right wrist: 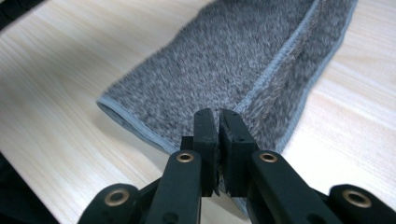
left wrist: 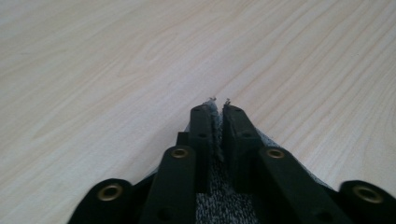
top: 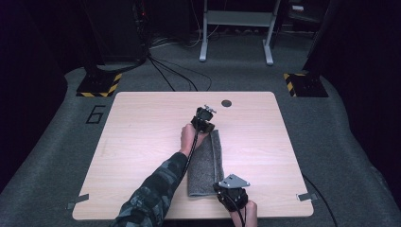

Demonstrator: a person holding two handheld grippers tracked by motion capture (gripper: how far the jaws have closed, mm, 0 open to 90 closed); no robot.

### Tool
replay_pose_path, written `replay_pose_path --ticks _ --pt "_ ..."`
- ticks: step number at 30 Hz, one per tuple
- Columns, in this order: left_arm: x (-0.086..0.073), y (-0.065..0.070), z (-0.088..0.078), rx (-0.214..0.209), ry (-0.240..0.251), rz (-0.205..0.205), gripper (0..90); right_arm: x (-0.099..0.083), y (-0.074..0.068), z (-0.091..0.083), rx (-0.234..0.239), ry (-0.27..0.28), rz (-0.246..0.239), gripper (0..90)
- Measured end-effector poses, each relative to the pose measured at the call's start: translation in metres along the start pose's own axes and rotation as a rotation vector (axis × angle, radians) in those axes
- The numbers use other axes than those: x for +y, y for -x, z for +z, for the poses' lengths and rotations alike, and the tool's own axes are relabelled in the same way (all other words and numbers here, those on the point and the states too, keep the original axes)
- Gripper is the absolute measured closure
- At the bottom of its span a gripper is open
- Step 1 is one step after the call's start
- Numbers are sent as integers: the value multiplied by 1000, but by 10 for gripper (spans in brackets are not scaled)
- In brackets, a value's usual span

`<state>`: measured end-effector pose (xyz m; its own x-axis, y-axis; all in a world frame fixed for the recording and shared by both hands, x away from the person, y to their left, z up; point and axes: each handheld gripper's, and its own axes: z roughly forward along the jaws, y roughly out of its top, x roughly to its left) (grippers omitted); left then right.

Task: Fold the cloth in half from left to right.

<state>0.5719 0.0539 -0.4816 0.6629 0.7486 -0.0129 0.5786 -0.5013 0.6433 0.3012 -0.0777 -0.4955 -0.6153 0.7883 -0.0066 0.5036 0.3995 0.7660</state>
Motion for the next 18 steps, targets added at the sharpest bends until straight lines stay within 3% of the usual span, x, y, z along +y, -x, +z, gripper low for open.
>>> replay_pose_path --ticks 4,7,9,12,16,18 --pt "-3 -1 3 -23 -13 -53 526 -7 3 3 -32 -59 -20 801" --pt "-3 -3 -2 -47 8 -89 372 -11 4 1 -64 -96 -12 734" --pt "-4 -5 -7 -38 17 -99 286 -13 7 0 -75 -114 -16 690" --pt "-6 -10 -16 -37 30 -99 216 -15 11 -4 -89 -126 4 631" --pt "-17 -21 -28 -22 33 -103 196 -16 19 -9 -101 -128 42 553" --pt "-26 -26 -33 -7 32 -101 193 -17 24 -12 -115 -118 87 495"
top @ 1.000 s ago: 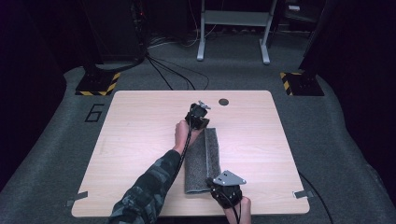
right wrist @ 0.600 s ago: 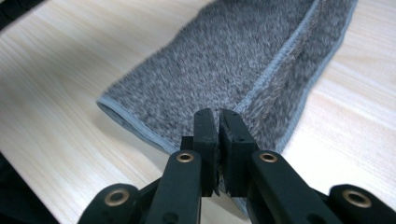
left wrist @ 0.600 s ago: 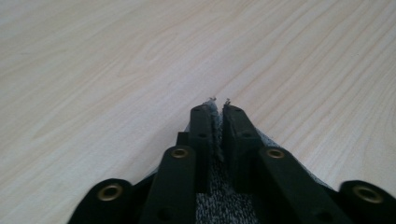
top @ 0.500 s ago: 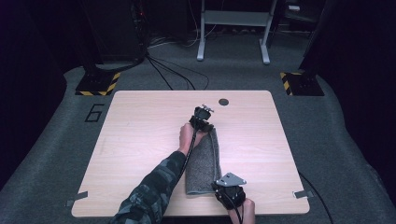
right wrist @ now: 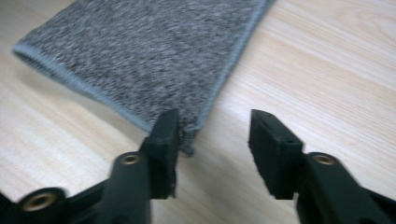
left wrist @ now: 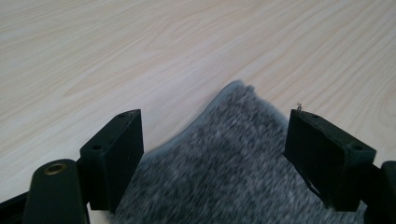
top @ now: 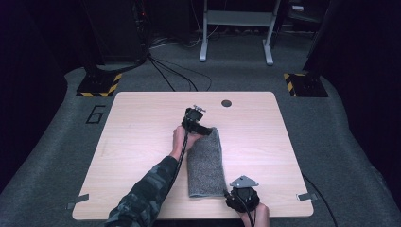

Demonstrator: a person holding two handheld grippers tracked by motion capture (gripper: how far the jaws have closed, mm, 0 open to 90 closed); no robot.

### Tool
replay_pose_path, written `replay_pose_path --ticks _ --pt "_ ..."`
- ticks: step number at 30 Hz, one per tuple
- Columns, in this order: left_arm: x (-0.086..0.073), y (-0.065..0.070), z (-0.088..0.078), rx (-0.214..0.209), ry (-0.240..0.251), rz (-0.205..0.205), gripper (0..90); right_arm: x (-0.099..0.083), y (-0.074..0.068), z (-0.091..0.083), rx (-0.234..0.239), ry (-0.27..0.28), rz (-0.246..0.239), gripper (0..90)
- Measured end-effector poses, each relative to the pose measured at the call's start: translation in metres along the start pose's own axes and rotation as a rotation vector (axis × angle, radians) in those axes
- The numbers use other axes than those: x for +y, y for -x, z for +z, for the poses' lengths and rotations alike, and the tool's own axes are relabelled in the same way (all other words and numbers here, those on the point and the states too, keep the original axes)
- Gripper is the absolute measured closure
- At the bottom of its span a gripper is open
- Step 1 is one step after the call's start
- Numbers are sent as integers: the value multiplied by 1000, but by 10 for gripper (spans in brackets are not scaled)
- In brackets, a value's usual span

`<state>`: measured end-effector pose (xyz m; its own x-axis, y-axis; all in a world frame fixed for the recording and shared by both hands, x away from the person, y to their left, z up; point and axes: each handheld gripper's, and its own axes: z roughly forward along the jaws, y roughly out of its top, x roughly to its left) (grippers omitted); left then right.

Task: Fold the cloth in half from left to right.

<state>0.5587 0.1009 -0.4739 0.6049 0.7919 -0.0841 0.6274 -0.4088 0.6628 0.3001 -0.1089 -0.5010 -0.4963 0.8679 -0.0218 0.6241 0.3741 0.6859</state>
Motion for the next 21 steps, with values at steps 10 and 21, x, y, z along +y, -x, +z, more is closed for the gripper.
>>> replay_pose_path --ticks 10,21 --pt "-42 -21 -17 83 -61 4 182 0 15 8 -14 20 44 292" --pt "-44 -25 0 145 -111 31 189 -1 13 21 -11 -8 45 259"
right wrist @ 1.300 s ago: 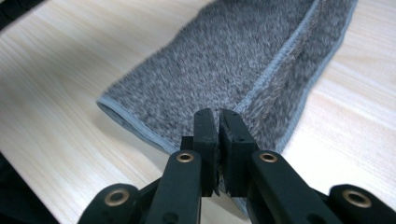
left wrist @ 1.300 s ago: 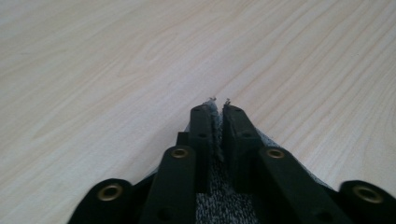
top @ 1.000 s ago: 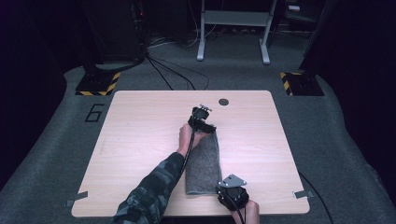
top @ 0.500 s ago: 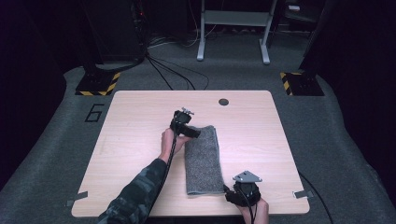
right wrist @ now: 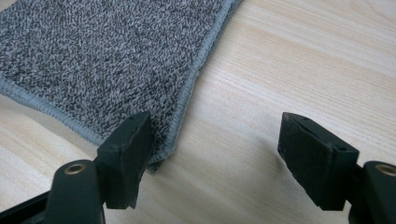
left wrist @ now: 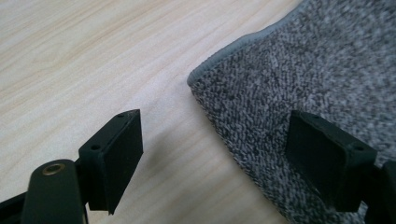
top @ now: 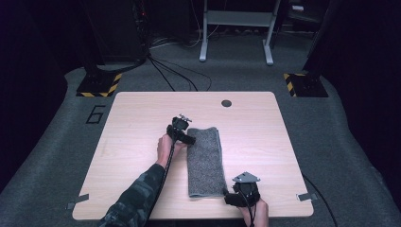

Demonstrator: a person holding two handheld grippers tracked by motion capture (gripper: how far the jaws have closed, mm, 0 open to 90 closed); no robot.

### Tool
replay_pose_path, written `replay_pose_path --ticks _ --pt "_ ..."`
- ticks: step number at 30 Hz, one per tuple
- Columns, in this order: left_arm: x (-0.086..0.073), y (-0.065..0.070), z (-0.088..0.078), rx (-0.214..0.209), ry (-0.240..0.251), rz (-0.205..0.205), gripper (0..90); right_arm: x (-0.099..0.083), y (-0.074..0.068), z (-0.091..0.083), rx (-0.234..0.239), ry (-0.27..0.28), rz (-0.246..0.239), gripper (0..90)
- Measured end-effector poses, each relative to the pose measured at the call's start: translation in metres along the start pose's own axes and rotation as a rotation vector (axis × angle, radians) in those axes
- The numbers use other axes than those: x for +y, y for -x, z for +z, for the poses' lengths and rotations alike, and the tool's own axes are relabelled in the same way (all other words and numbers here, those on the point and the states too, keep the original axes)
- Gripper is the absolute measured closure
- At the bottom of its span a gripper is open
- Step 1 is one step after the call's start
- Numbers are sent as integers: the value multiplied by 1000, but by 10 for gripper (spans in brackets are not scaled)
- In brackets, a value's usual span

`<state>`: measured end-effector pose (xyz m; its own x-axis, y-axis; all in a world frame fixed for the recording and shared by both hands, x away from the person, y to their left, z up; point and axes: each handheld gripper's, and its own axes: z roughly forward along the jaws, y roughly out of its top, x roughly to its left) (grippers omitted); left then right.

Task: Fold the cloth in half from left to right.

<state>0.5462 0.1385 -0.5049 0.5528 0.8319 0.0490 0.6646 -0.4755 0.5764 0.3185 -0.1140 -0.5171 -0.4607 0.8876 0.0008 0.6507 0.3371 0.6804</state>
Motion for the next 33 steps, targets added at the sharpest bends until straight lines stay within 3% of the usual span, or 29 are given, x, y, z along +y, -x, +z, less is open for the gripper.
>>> replay_pose_path --ticks 11,19,23,26,33 --pt "3 -15 4 16 7 -47 175 12 -5 12 15 -11 17 236" --pt "-11 -18 -23 -52 30 -58 168 13 -5 13 28 -11 -3 227" --pt "-27 -11 -40 -92 66 -53 167 12 -3 8 33 24 21 215" --pt "-40 -2 -49 -127 67 -27 167 14 3 4 32 54 28 208" --pt "-68 23 -65 -182 75 21 165 20 14 1 41 61 54 202"
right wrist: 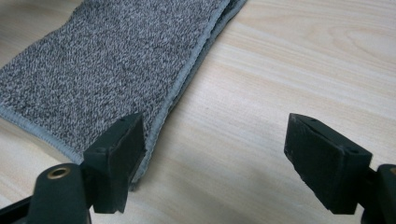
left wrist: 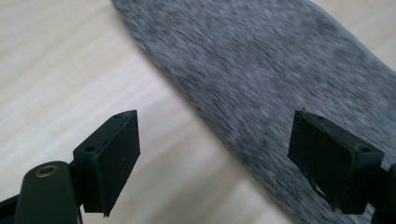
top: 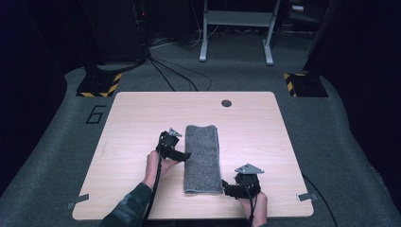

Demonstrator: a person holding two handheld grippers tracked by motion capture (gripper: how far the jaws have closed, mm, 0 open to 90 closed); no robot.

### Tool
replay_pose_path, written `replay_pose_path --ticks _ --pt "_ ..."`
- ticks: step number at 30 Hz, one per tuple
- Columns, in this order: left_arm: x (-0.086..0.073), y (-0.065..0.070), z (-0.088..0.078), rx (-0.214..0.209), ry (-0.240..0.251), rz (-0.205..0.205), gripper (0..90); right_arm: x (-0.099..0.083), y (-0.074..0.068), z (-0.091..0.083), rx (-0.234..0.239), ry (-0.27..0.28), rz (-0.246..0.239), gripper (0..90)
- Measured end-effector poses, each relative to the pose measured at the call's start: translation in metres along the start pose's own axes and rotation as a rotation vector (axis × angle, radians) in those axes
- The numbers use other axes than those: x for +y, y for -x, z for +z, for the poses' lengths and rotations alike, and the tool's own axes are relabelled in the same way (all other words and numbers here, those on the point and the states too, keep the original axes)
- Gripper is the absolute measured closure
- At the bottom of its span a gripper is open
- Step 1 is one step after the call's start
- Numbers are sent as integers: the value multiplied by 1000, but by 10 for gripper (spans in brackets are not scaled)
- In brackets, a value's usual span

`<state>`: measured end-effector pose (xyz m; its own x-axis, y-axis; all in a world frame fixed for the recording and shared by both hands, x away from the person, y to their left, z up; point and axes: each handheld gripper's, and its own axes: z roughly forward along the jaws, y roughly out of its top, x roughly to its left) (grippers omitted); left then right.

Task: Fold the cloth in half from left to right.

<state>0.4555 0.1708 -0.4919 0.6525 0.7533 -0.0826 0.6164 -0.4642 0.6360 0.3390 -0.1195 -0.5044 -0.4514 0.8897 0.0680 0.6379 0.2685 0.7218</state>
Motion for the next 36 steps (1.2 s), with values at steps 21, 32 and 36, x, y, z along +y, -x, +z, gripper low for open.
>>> replay_pose_path --ticks 21,32,36 --pt "-73 57 -26 -32 -44 128 156 38 13 21 26 -7 -31 198" --pt "-41 -5 -38 -101 102 -33 153 85 42 53 104 -26 -17 177" --pt "-15 -23 -26 -120 104 -71 144 107 42 68 109 -47 -20 179"
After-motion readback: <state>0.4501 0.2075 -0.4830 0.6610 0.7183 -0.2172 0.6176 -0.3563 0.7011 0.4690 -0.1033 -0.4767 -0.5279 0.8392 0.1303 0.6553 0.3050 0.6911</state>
